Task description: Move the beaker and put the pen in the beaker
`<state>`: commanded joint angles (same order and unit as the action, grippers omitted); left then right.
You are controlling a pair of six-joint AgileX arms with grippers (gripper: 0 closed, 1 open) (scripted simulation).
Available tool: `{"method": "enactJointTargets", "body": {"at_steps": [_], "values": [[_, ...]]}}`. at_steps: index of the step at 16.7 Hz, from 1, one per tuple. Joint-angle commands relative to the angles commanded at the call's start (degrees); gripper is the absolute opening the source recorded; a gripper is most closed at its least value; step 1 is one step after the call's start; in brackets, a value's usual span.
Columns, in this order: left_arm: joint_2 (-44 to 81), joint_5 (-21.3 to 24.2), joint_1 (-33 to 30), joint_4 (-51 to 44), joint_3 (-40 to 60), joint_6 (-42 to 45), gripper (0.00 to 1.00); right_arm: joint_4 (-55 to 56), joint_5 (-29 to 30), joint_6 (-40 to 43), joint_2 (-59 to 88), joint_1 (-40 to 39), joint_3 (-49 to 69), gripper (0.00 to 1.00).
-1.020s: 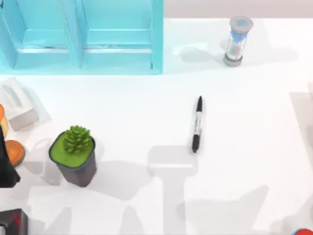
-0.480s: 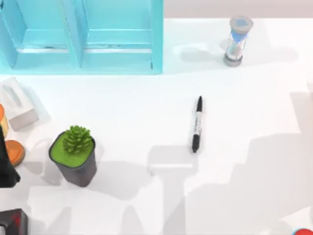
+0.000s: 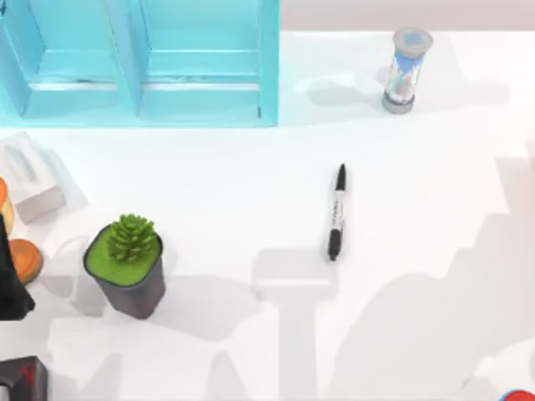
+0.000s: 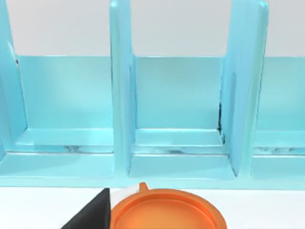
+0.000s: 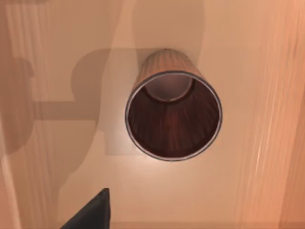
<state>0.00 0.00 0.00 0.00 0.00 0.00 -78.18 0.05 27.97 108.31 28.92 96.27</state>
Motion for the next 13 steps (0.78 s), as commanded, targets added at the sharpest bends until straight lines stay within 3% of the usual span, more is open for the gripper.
{"method": "enactJointTargets", "body": {"at_steps": [5, 13], "values": [[0.0, 0.0, 0.0, 0.0, 0.0, 0.0, 1.0, 2.35, 0.0, -0.19, 0.3, -0.2, -2.33, 1.0], [0.0, 0.0, 0.0, 0.0, 0.0, 0.0, 1.0, 21.25, 0.02, -0.25, 3.34, -0.2, -17.83, 1.0]]}}
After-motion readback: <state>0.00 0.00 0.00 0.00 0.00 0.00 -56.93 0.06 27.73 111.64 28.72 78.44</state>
